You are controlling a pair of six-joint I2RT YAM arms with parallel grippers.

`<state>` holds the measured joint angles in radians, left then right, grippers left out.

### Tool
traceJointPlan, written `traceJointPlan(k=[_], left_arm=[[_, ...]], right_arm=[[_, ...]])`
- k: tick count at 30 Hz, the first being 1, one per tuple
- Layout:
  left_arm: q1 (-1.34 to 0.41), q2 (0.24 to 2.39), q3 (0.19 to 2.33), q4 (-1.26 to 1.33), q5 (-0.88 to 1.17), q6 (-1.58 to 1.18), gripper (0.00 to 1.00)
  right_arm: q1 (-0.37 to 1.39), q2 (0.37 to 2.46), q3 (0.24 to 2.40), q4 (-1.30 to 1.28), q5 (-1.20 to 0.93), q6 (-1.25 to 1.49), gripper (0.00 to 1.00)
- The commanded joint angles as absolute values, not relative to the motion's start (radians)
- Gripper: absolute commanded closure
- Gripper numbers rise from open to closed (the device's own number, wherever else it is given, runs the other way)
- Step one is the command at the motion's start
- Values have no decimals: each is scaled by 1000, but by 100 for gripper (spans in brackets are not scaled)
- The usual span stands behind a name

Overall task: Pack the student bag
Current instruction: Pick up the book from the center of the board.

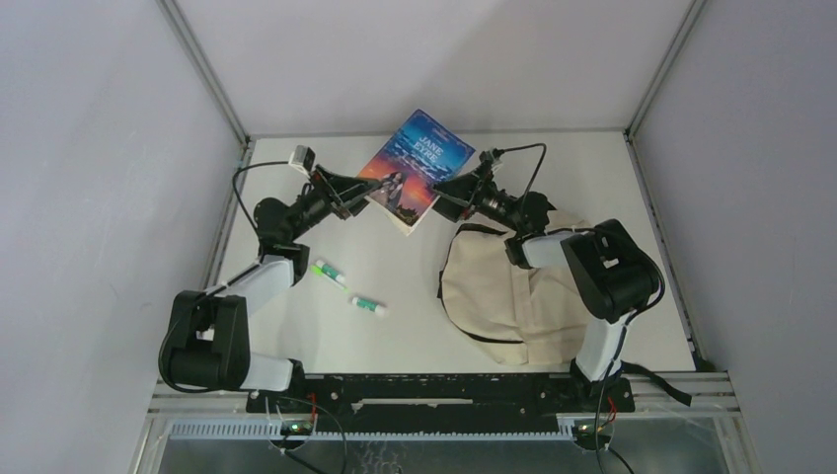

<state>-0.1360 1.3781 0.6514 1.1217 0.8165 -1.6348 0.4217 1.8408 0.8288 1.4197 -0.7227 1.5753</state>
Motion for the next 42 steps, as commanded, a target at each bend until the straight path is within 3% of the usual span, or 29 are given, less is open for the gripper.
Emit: traceJointPlan(k=[1, 6, 7, 12, 14, 15, 17, 19, 20, 26, 36, 38, 42], left_arm=[[-133, 1310, 735, 1306, 793, -1686, 100], [-134, 1310, 726, 1316, 820, -1677, 100], [-134, 1310, 728, 1313, 830, -1675, 100], [-126, 1307, 755, 1229, 904, -1615, 100], [-123, 1307, 773, 1172, 920, -1576, 99], [-122, 1307, 783, 1137, 923, -1552, 83], [-124, 1295, 789, 1054, 915, -1497, 39], [-127, 1259, 777, 940, 892, -1420, 4], [-129, 1232, 766, 870, 871, -1376, 1], [-171, 1079, 723, 487, 734, -1117, 0], [-225, 1060, 679, 493, 621, -1170, 0], [-232, 1050, 655, 550, 584, -1204, 5], [-238, 1045, 650, 599, 549, -1230, 24]], right_arm=[[457, 1780, 901, 1520, -696, 1534, 0], [443, 1790, 914, 1520, -658, 1565, 1], [437, 1797, 914, 1520, -650, 1575, 5], [429, 1823, 916, 1508, -648, 1596, 62], [436, 1839, 916, 1501, -649, 1606, 97], [443, 1845, 916, 1500, -645, 1609, 100], [460, 1852, 916, 1501, -625, 1611, 100], [476, 1853, 916, 1501, -580, 1606, 100], [485, 1851, 916, 1501, -557, 1599, 100], [520, 1838, 917, 1494, -439, 1551, 100], [575, 1853, 933, 1506, -356, 1533, 100], [592, 1846, 912, 1506, -305, 1527, 100], [615, 1842, 893, 1505, -266, 1519, 100]])
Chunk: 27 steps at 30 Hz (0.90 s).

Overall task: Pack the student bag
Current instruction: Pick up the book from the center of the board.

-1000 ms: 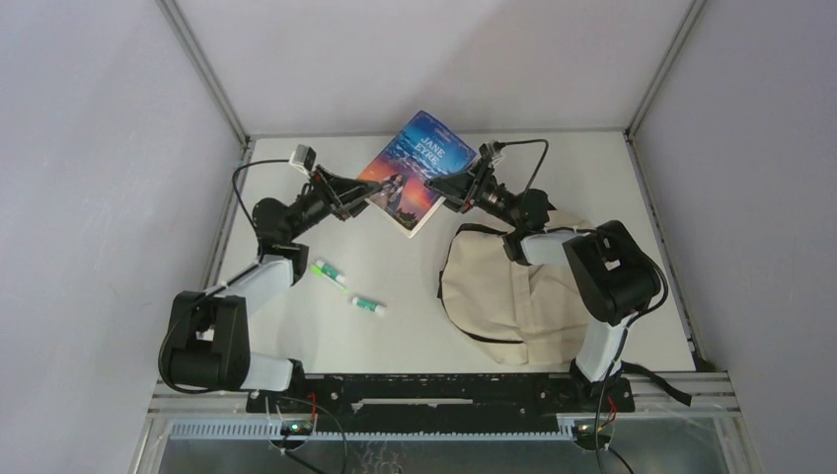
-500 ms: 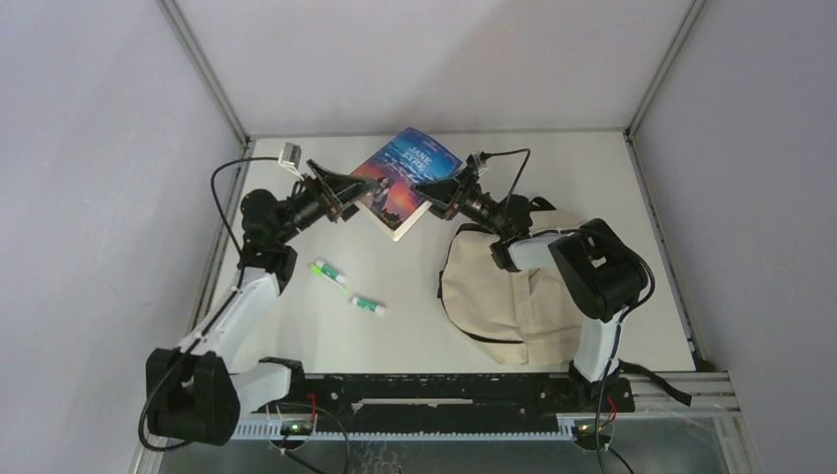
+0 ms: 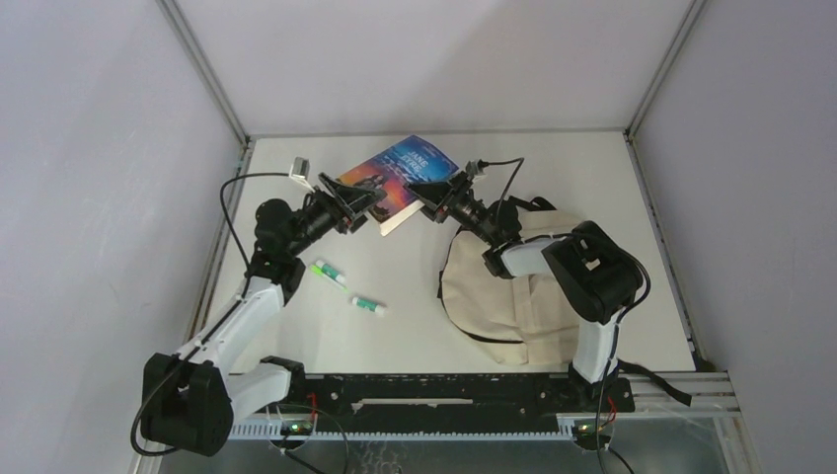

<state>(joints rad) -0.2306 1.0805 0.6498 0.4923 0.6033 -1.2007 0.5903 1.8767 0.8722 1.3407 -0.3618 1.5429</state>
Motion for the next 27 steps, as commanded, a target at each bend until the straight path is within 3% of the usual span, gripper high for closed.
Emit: traceJointPlan(k=[1, 3, 5, 6, 8, 9, 10, 12, 14, 15, 18, 20, 23, 25, 27], left_arm=[[-238, 1045, 655, 598, 538, -1226, 32], [-238, 1050, 673, 576, 537, -1212, 49], [-238, 1060, 695, 534, 527, -1192, 79], [-238, 1066, 714, 504, 524, -1177, 89], [-230, 1077, 766, 423, 541, -1125, 99], [-229, 1077, 785, 389, 540, -1109, 100], [-226, 1074, 795, 381, 537, -1099, 100], [-208, 1054, 811, 370, 534, -1084, 100], [-168, 1027, 832, 307, 536, -1053, 100], [-140, 1008, 843, 265, 537, -1031, 100], [-58, 950, 886, 123, 549, -937, 100], [-17, 915, 928, -12, 545, -850, 100], [-3, 870, 980, -182, 523, -730, 100], [-3, 846, 978, -232, 522, -700, 100], [-3, 827, 972, -272, 527, -672, 100]], right_arm=[[617, 1842, 893, 1503, -278, 1516, 100], [610, 1842, 887, 1506, -299, 1523, 100], [601, 1836, 887, 1517, -374, 1509, 100], [601, 1827, 879, 1515, -418, 1492, 100], [603, 1813, 859, 1505, -487, 1479, 100], [602, 1812, 857, 1505, -535, 1480, 100], [601, 1812, 851, 1505, -574, 1483, 92], [597, 1799, 812, 1503, -634, 1483, 41], [579, 1767, 744, 1486, -673, 1470, 10], [563, 1741, 693, 1466, -682, 1459, 2], [544, 1612, 606, 1255, -686, 1351, 0], [559, 1482, 598, 928, -622, 1168, 0], [661, 1263, 718, 127, -225, 798, 0], [744, 1197, 803, -145, 78, 680, 0], [756, 1186, 845, -283, 189, 662, 1]])
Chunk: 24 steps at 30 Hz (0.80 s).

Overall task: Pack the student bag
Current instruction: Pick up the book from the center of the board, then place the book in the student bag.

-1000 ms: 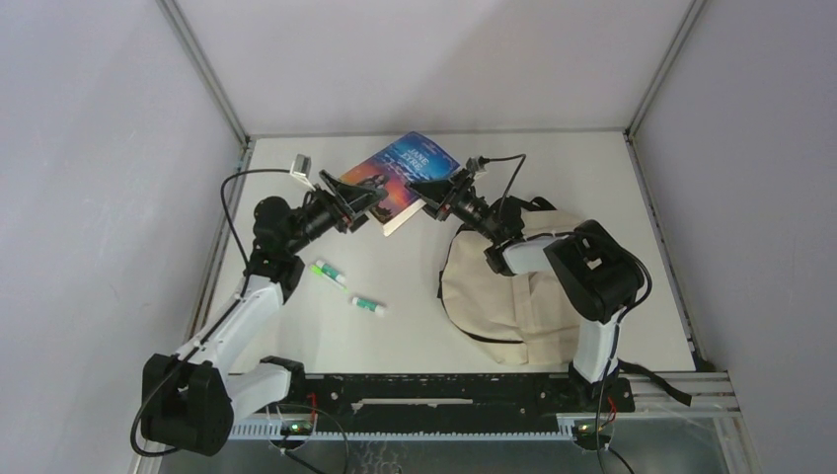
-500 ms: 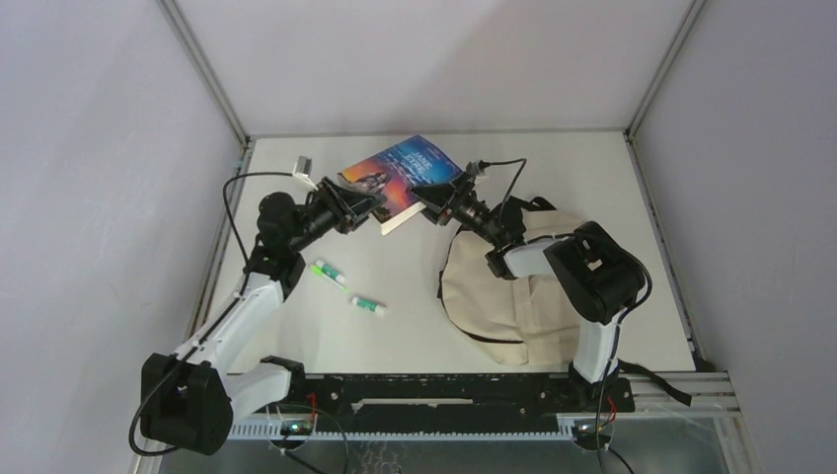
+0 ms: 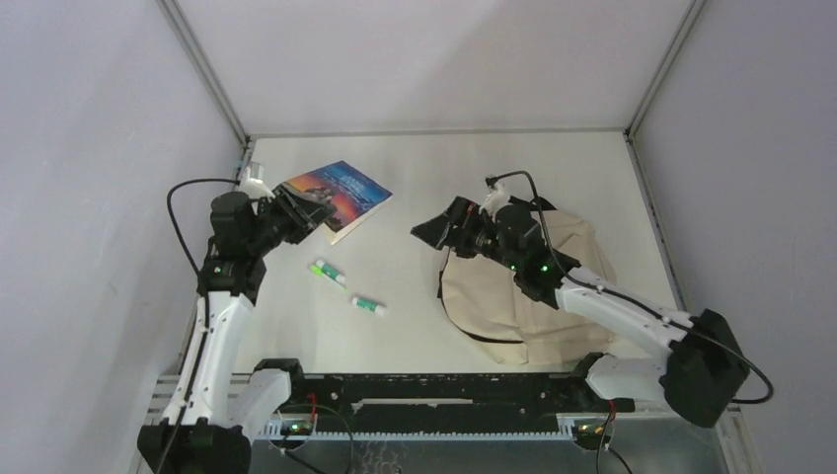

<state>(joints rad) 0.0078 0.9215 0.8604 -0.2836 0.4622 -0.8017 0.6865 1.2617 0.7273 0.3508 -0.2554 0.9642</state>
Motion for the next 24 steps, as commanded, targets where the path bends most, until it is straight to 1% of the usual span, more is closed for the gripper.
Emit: traceJointPlan(k=[1, 4, 7, 9, 15, 20, 24], left_arm=[[-3, 818, 966, -290, 530, -658, 100], [-3, 792, 942, -310, 535, -644, 100], [-3, 789, 934, -309, 578, -656, 100], [-3, 789, 931, -312, 599, -653, 100], [-24, 789, 922, -314, 630, -654, 100], [-48, 770, 897, -314, 623, -651, 100], [-61, 765, 878, -314, 630, -648, 100]], right_arm=[[757, 1190, 860, -332, 217, 661, 2], [768, 1232, 902, -447, 265, 678, 7], [806, 1316, 973, -554, 338, 712, 5], [817, 1368, 1004, -581, 335, 730, 5], [830, 1441, 1007, -475, 278, 725, 15], [830, 1494, 1011, -412, 255, 733, 19], [831, 1548, 1029, -406, 257, 741, 19]])
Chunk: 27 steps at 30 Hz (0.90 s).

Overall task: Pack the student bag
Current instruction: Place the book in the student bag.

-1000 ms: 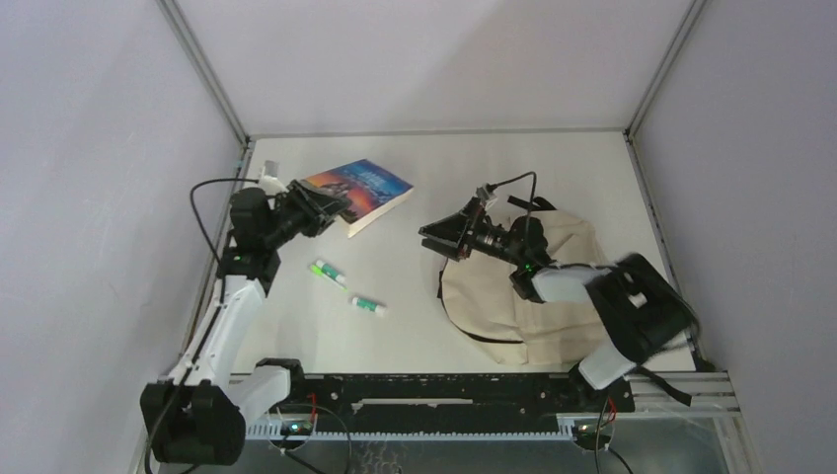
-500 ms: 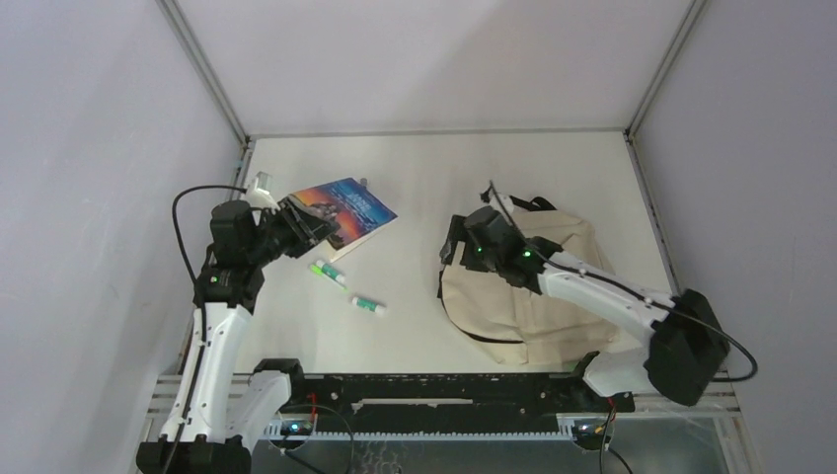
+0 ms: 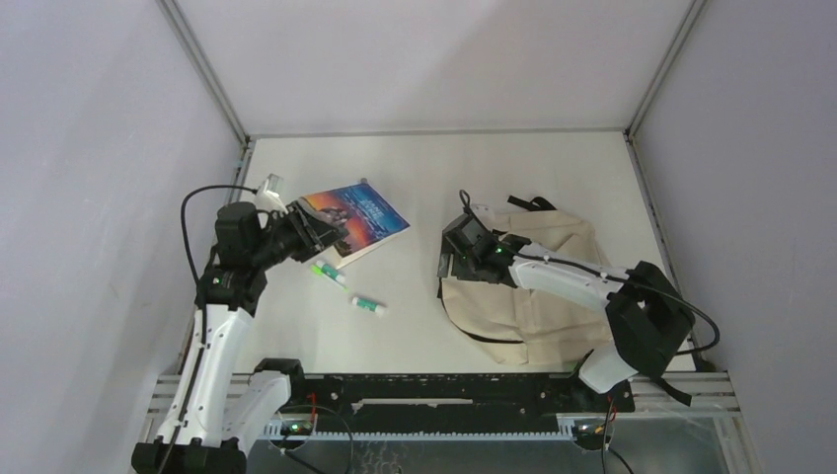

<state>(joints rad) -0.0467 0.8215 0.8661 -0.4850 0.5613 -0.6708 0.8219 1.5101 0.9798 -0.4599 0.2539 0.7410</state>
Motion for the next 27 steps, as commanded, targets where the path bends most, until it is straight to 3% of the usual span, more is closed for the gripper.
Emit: traceJointPlan(k=[1, 3, 5, 9, 11, 18, 27], left_arm=[[-64, 765, 872, -314, 634, -647, 100], [-74, 767, 864, -314, 639, -641, 100], [-90, 774, 855, -307, 637, -644, 100], [-129, 796, 835, -287, 623, -648, 100], [-141, 802, 828, -287, 614, -643, 100], [-161, 819, 838, -299, 643, -620, 100], [-271, 855, 777, -167, 831, -674, 100]], right_arm=[[833, 1557, 1033, -400, 257, 740, 19], [834, 1578, 1043, -391, 265, 738, 19], [834, 1594, 1054, -391, 275, 732, 28], [830, 1585, 1070, -428, 298, 733, 83], [831, 1552, 1070, -446, 284, 723, 100], [781, 1360, 1070, -547, 178, 640, 100], [484, 1110, 1052, -589, -344, 452, 100]])
